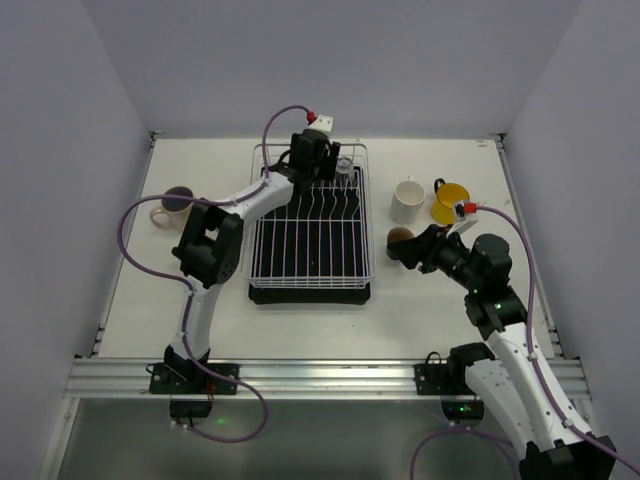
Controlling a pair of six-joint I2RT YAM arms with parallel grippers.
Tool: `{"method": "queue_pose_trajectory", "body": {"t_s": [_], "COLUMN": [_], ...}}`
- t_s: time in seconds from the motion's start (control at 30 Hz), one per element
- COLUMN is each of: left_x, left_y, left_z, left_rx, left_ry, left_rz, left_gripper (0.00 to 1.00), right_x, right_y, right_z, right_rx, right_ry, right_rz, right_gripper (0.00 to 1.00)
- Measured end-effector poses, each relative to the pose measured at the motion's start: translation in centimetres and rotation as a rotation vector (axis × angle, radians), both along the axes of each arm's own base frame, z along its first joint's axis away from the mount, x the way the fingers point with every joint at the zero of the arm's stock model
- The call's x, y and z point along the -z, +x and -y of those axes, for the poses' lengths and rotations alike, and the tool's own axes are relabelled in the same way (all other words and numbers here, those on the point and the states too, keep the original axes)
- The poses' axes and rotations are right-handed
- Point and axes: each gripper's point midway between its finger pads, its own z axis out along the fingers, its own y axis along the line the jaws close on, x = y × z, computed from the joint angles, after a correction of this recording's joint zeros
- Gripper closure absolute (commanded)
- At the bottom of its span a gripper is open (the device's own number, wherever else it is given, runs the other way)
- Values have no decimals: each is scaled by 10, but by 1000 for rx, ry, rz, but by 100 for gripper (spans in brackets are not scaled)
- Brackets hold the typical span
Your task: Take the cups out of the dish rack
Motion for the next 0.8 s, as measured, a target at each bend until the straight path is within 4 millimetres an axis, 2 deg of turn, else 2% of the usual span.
{"method": "queue_pose_trajectory", "body": {"t_s": [0.07,0.1,0.2,0.37,0.47,0.57,0.6,0.73,0.8], "left_x": [7,10,10,7,-7,-42,-59,-139,-178], "left_y": [1,1,2,1,-2,-6,-9,-29,-50], "left_z": [1,1,3,4,1,-3,-5,-13,-18], "left_rx": [7,10,18,27,29,31,32,43,62], "left_ry": [4,3,-5,-13,-24,-54,-70,-167,-240], "left_rz": [-9,-14,-11,-6,8,56,79,198,248], "left_gripper": [34,46,62,71,74,76,77,79,80], "right_x": [0,0,0,3,5,5,5,-4,-13], "right_y": [-2,-2,-3,-3,0,5,7,13,14], "right_z": [-2,-3,-5,-11,-19,-29,-31,-45,-53], "right_rx": [-10,-13,-19,-38,-59,-78,-83,-110,-130], "right_ry": [0,0,0,6,18,38,45,87,114], "right_rz": [0,0,-2,-23,-35,-45,-45,-41,-25], "right_gripper": [46,46,45,43,41,34,33,22,18]}}
